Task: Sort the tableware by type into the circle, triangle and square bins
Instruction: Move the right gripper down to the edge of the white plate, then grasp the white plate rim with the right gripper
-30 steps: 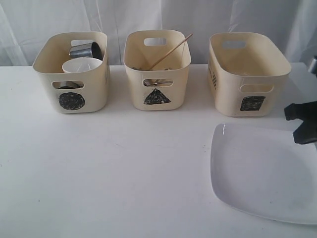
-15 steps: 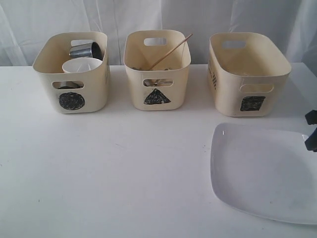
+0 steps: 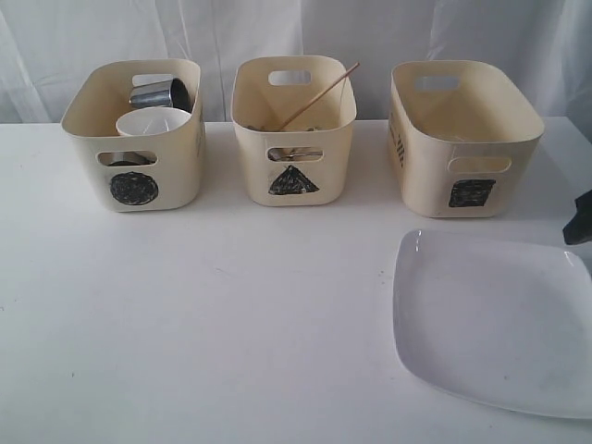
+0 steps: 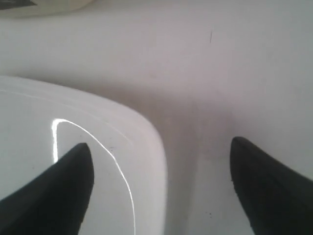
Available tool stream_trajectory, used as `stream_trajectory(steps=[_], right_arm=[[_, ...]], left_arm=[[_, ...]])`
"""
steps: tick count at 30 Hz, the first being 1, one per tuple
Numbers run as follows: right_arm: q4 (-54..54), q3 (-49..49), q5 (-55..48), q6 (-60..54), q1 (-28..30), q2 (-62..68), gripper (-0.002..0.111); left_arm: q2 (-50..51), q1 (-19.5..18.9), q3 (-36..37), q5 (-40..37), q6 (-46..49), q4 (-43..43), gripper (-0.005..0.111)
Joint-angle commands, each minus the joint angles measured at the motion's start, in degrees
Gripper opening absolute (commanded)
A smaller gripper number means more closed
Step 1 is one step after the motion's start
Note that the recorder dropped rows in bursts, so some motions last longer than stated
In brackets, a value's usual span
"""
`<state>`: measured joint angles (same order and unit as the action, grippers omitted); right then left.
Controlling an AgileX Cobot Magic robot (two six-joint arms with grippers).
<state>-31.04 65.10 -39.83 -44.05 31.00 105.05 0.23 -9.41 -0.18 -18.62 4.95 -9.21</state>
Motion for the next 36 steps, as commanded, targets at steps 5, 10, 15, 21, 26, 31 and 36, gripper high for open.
stream_trajectory(steps=[5, 10, 15, 21, 26, 31, 36], right_arm=[[-3.9, 0.3, -2.4, -11.9, 0.4, 4.7, 0.072], [-5.4, 0.3, -1.9, -19.5, 0.4, 7.0, 0.072], [-7.4, 0.3, -0.9, -22.3, 0.4, 9.5, 0.072], [-8.1, 0.2, -3.0, -28.4, -1.4, 12.4, 0.068], [-6.8, 0.2, -7.9, -29.2, -4.0, 14.5, 0.051], [-3.7, -0.1, -11.8, -29.2, -5.8, 15.3, 0.039], [-1.7, -0.6, -16.4, -29.3, -6.0, 15.4, 0.022]], left_arm=[[-0.2, -0.3, 0.2, -1.5, 0.0, -0.6, 0.0], [-0.2, -0.3, 0.2, -1.5, 0.0, -0.6, 0.0], [-0.2, -0.3, 0.2, -1.5, 0.0, -0.6, 0.0], [-0.2, -0.3, 0.2, -1.5, 0.0, -0.6, 0.0], [-0.2, -0.3, 0.2, -1.5, 0.0, -0.6, 0.0], [-0.2, -0.3, 0.2, -1.5, 0.0, -0.6, 0.0], [-0.2, -0.3, 0.2, -1.5, 0.0, -0.6, 0.0]])
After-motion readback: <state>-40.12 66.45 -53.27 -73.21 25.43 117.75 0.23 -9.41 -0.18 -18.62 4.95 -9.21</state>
